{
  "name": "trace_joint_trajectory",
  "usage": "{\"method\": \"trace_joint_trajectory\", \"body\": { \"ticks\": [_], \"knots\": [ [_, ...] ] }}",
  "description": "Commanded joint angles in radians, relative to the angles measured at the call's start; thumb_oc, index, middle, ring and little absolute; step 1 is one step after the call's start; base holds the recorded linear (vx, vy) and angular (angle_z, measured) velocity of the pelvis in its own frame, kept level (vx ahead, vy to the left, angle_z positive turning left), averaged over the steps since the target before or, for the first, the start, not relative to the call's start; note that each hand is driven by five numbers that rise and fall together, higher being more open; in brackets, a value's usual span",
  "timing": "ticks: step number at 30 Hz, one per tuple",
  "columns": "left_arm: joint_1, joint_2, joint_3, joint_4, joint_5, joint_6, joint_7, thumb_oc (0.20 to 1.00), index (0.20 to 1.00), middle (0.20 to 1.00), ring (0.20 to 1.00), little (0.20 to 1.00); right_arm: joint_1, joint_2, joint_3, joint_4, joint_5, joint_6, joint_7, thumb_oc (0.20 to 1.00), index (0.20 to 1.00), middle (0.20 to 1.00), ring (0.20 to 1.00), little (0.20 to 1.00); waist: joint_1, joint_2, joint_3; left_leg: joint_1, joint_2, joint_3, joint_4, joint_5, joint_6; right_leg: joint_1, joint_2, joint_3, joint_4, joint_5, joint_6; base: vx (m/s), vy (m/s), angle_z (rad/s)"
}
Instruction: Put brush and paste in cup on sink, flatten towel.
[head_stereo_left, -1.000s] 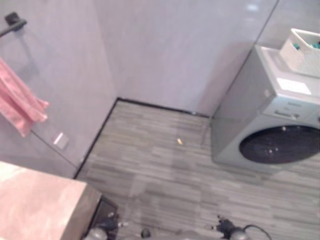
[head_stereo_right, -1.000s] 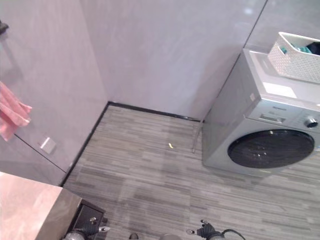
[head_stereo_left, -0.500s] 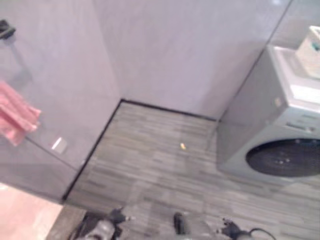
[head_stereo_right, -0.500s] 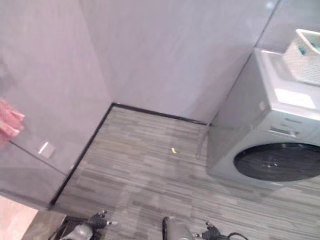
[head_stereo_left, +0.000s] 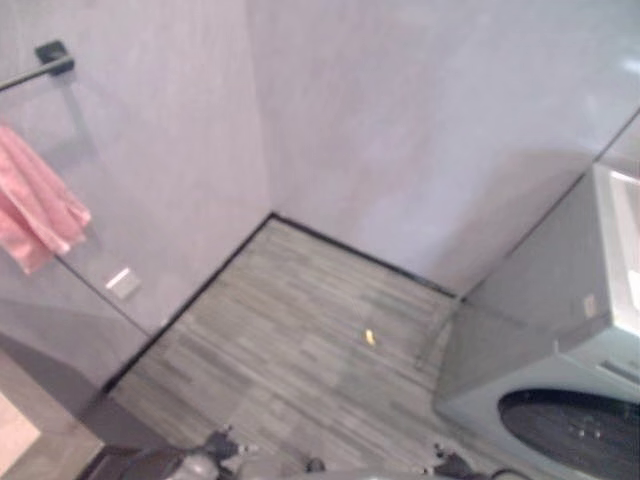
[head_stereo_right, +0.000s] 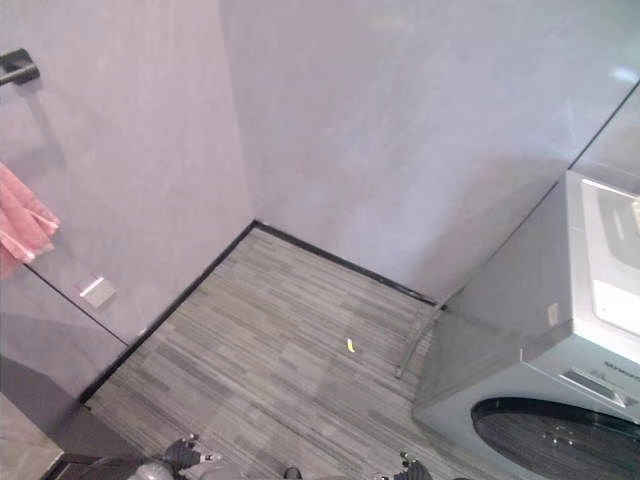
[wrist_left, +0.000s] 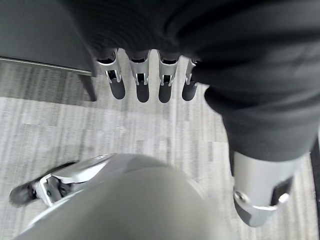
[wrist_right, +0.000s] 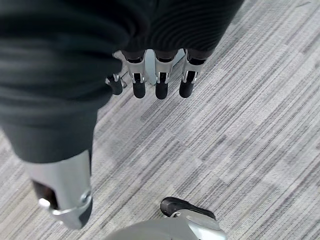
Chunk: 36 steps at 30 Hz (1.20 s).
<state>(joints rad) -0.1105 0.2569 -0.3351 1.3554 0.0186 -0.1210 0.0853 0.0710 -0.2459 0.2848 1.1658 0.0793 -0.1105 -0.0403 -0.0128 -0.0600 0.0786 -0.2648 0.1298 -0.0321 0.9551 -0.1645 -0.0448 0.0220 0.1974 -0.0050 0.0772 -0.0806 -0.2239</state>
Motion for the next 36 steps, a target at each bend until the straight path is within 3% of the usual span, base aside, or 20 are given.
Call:
{"method": "trace_joint_trajectory", "body": {
  "ticks": [1,3,5,6,7,8,9,13,16,17,21,23,24,25,27,30,31,33,36],
  "knots": [
    [-0.043,0.019,0.008,-0.018,-0.002,-0.004,0.023,1.0,1.0,1.0,1.0,1.0,0.021,-0.027,-0.014,-0.056,-0.006,-0.011,-0.017,1.0,1.0,1.0,1.0,1.0,-0.026,-0.025,0.042,0.133,-0.033,0.121,-0.392,0.125,0.064,0.006,-0.056,0.026,0.002,-0.06,0.146,0.1,-0.135,0.51],
    [-0.044,0.017,0.005,-0.021,0.005,-0.006,0.024,1.0,1.0,1.0,1.0,1.0,0.027,-0.023,-0.012,-0.075,-0.004,-0.009,-0.022,1.0,1.0,1.0,1.0,1.0,-0.038,-0.034,0.047,0.095,-0.06,0.182,-0.518,0.064,0.063,0.001,-0.093,-0.034,-0.006,-0.064,0.164,0.02,-0.022,1.04],
    [-0.044,0.012,0.01,-0.026,0.01,-0.004,0.029,1.0,1.0,1.0,1.0,1.0,0.041,-0.027,-0.013,-0.078,-0.008,-0.019,-0.032,1.0,1.0,1.0,1.0,1.0,-0.05,-0.034,0.056,0.059,-0.091,0.218,-0.598,0.054,0.053,0.0,-0.103,-0.067,-0.01,-0.062,0.178,0.03,-0.003,0.9],
    [-0.042,0.007,0.009,-0.023,0.011,-0.003,0.029,1.0,1.0,1.0,1.0,1.0,0.039,-0.029,-0.013,-0.06,-0.007,-0.015,-0.036,1.0,1.0,1.0,1.0,1.0,-0.056,-0.033,0.056,0.05,-0.102,0.237,-0.647,0.069,0.046,0.002,-0.105,-0.078,-0.012,-0.06,0.181,0.12,0.027,0.72],
    [-0.035,-0.003,0.001,-0.026,0.012,-0.004,0.027,1.0,1.0,1.0,1.0,1.0,0.009,-0.031,-0.018,-0.008,0.0,-0.01,-0.045,1.0,1.0,1.0,1.0,1.0,-0.06,-0.023,0.057,0.046,-0.124,0.264,-0.779,0.151,0.024,0.017,-0.105,-0.099,-0.021,-0.058,0.186,0.17,0.052,0.66],
    [-0.033,-0.006,0.001,-0.027,0.014,-0.003,0.028,1.0,1.0,1.0,1.0,1.0,-0.004,-0.032,-0.019,0.01,0.004,-0.009,-0.046,1.0,1.0,1.0,1.0,1.0,-0.065,-0.014,0.058,0.052,-0.128,0.302,-0.872,0.184,0.008,0.02,-0.103,-0.115,-0.022,-0.06,0.188,0.31,0.109,0.28],
    [-0.028,-0.009,-0.001,-0.029,0.022,-0.001,0.023,1.0,1.0,1.0,1.0,1.0,-0.016,-0.031,-0.023,0.03,0.01,-0.006,-0.046,1.0,1.0,1.0,1.0,1.0,-0.072,-0.001,0.054,0.087,-0.113,0.386,-0.958,0.197,-0.009,0.041,-0.097,-0.132,-0.027,-0.061,0.198,0.32,0.116,0.41],
    [-0.005,-0.013,0.016,-0.021,0.028,0.002,0.017,1.0,1.0,1.0,1.0,1.0,-0.03,-0.02,-0.017,0.068,0.005,0.0,-0.042,1.0,1.0,1.0,1.0,1.0,-0.076,0.005,0.014,0.144,-0.115,0.435,-1.007,0.218,0.002,0.09,-0.096,-0.145,-0.038,-0.091,0.203,0.37,0.11,0.24],
    [-0.001,-0.004,0.03,-0.024,0.032,0.002,0.018,1.0,1.0,1.0,1.0,1.0,-0.042,-0.009,-0.016,0.102,-0.002,0.007,-0.039,1.0,1.0,1.0,1.0,1.0,-0.063,-0.015,-0.012,0.141,-0.127,0.423,-0.954,0.18,0.026,0.117,-0.117,-0.148,-0.034,-0.121,0.207,0.42,0.152,0.24],
    [0.002,0.001,0.032,-0.028,0.035,0.0,0.014,1.0,1.0,1.0,1.0,1.0,-0.041,0.004,-0.011,0.106,-0.011,0.01,-0.033,1.0,1.0,1.0,1.0,1.0,-0.052,-0.029,-0.025,0.145,-0.137,0.421,-0.921,0.137,0.047,0.131,-0.137,-0.155,-0.01,-0.131,0.221,0.39,0.163,-0.25],
    [0.004,0.01,0.033,-0.037,0.037,-0.002,0.008,1.0,1.0,1.0,1.0,1.0,-0.051,0.017,0.0,0.093,-0.02,0.011,-0.024,1.0,1.0,1.0,1.0,1.0,-0.039,-0.045,-0.032,0.152,-0.154,0.411,-0.878,0.079,0.074,0.122,-0.165,-0.166,0.078,-0.128,0.254,0.38,0.221,0.16],
    [0.005,0.013,0.033,-0.041,0.04,-0.005,0.005,1.0,1.0,1.0,1.0,1.0,-0.068,0.022,0.007,0.075,-0.024,0.009,-0.017,1.0,1.0,1.0,1.0,1.0,-0.028,-0.048,-0.031,0.19,-0.187,0.398,-0.888,0.036,0.111,0.07,-0.204,-0.182,0.251,-0.04,0.325,0.31,0.28,0.17],
    [0.004,0.013,0.033,-0.041,0.04,-0.005,0.005,1.0,1.0,1.0,1.0,1.0,-0.068,0.022,0.006,0.075,-0.024,0.009,-0.017,1.0,1.0,1.0,1.0,1.0,-0.028,-0.048,-0.032,0.189,-0.188,0.398,-0.889,0.036,0.112,0.067,-0.206,-0.181,0.256,-0.042,0.326,0.16,0.201,0.2],
    [0.003,0.012,0.031,-0.039,0.041,-0.005,0.003,1.0,1.0,1.0,1.0,1.0,-0.073,0.024,0.008,0.072,-0.026,0.008,-0.014,1.0,1.0,1.0,1.0,1.0,-0.029,-0.046,-0.028,0.201,-0.198,0.392,-0.894,0.027,0.124,0.036,-0.221,-0.185,0.327,-0.009,0.349,0.14,0.187,0.23],
    [-0.002,0.007,0.009,-0.047,0.05,-0.004,-0.004,1.0,1.0,1.0,1.0,1.0,-0.085,0.025,0.016,0.056,-0.028,0.011,-0.005,1.0,1.0,1.0,1.0,1.0,-0.036,-0.036,-0.011,0.246,-0.233,0.348,-0.905,0.013,0.156,-0.015,-0.256,-0.175,0.483,0.101,0.384,0.28,0.35,0.26],
    [-0.008,0.005,0.006,-0.042,0.053,-0.004,-0.005,1.0,1.0,1.0,1.0,1.0,-0.088,0.031,0.023,0.055,-0.032,0.01,0.002,1.0,1.0,1.0,1.0,1.0,-0.044,-0.037,-0.002,0.273,-0.257,0.328,-0.923,0.014,0.177,-0.049,-0.278,-0.175,0.583,0.122,0.374,0.14,0.179,0.79],
    [-0.012,0.007,0.008,-0.046,0.049,-0.004,-0.005,1.0,1.0,1.0,1.0,1.0,-0.091,0.034,0.035,0.049,-0.038,0.009,0.006,1.0,1.0,1.0,1.0,1.0,-0.047,-0.041,-0.001,0.284,-0.271,0.306,-0.928,0.01,0.183,-0.064,-0.272,-0.148,0.624,0.129,0.375,0.19,0.113,0.57],
    [-0.011,0.009,0.003,-0.047,0.051,-0.009,-0.012,1.0,1.0,1.0,1.0,1.0,-0.091,0.038,0.058,0.049,-0.045,0.004,0.014,1.0,1.0,1.0,1.0,1.0,-0.048,-0.037,-0.011,0.301,-0.277,0.23,-0.945,0.022,0.182,-0.083,-0.203,-0.061,0.57,0.041,0.351,0.22,0.115,0.71],
    [-0.01,0.011,0.004,-0.047,0.05,-0.009,-0.012,1.0,1.0,1.0,1.0,1.0,-0.094,0.037,0.065,0.052,-0.048,0.004,0.015,1.0,1.0,1.0,1.0,1.0,-0.035,-0.032,-0.015,0.304,-0.283,0.189,-0.951,0.037,0.182,-0.077,-0.2,-0.056,0.514,0.047,0.334,0.12,0.043,0.7]
  ]
}}
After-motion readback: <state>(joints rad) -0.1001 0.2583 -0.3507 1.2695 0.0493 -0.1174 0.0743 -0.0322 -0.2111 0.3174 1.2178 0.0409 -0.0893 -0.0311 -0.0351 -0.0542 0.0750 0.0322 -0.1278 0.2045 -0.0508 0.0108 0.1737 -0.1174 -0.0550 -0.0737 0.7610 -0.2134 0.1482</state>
